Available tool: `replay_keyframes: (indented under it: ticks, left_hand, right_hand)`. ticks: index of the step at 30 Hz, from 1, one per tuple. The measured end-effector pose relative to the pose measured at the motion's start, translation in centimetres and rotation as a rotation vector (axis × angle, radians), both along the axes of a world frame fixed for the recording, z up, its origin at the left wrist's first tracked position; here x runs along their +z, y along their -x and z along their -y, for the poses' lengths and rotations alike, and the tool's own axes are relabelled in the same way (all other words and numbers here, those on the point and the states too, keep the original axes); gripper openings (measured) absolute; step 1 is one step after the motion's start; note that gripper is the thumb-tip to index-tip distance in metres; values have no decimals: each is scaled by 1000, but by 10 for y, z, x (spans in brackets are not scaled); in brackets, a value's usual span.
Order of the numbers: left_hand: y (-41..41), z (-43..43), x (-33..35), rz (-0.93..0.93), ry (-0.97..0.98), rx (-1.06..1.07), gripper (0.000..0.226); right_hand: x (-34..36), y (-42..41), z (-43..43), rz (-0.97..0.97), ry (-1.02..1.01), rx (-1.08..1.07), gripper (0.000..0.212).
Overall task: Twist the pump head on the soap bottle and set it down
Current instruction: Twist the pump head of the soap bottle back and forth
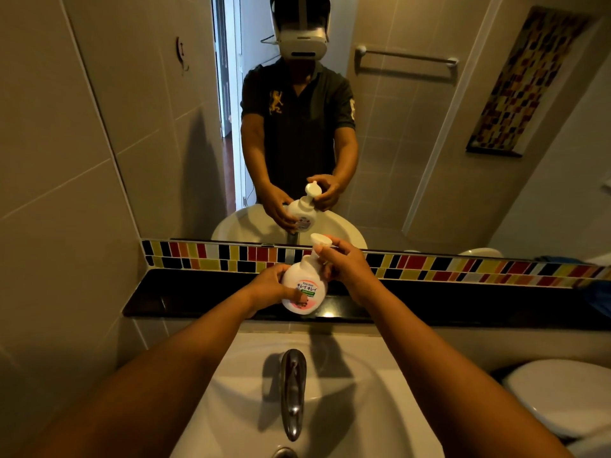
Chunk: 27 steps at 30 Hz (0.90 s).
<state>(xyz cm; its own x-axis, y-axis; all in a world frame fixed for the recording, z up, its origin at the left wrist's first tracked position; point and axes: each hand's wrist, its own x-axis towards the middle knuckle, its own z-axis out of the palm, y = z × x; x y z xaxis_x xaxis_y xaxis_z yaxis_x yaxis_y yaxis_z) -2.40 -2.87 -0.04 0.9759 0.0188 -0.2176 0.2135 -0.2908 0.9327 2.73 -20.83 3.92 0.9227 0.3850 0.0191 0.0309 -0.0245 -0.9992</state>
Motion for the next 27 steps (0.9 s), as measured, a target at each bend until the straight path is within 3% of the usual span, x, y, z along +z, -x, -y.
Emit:
replay_keyframes:
  ticks: [4,27]
  left_hand:
    - [1,-2,2,-32,29,-23,56]
    - [1,5,-2,5,24,6,54]
  right_hand:
    - [3,1,5,-17,-37,80,37]
    - [1,-1,4,-33,-43,14,31]
